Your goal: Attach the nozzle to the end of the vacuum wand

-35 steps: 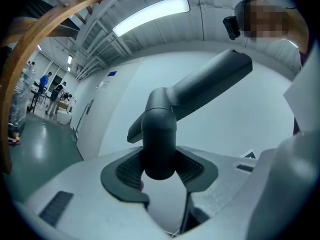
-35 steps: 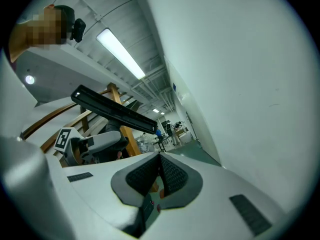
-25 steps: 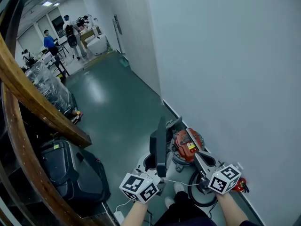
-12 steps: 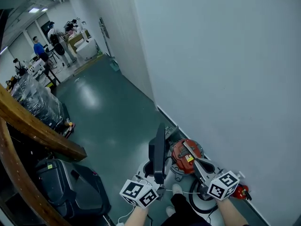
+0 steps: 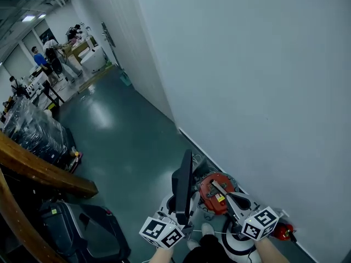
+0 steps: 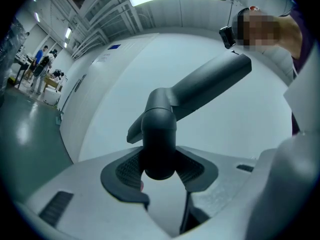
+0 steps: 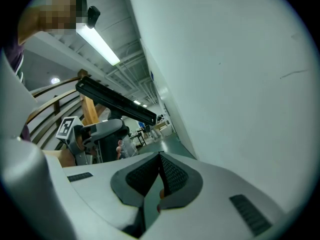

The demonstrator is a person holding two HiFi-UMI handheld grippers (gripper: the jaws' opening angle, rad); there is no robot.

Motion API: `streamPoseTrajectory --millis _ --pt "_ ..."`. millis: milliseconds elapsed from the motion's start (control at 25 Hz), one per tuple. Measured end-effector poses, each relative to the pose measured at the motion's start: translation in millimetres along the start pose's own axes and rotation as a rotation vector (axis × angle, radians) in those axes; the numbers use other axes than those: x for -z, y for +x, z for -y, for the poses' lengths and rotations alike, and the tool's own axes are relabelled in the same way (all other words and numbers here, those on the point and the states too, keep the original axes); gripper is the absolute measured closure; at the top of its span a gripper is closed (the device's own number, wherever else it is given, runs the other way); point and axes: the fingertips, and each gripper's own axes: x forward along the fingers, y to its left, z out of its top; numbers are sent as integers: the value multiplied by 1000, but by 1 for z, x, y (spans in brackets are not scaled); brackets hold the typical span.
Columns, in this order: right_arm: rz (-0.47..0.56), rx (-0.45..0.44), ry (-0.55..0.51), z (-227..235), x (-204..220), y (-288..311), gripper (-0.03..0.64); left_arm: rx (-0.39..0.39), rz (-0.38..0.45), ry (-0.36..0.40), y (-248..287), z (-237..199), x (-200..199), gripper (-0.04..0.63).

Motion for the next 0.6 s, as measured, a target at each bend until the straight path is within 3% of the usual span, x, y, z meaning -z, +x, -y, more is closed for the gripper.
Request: streamPoseTrajectory --millis 280,600 --pt "-45 55 -66 32 23 14 600 21 -40 -31 28 -19 32 417" --pt "-149 62 -174 89 98 59 597 16 -62 -71 69 -63 102 417"
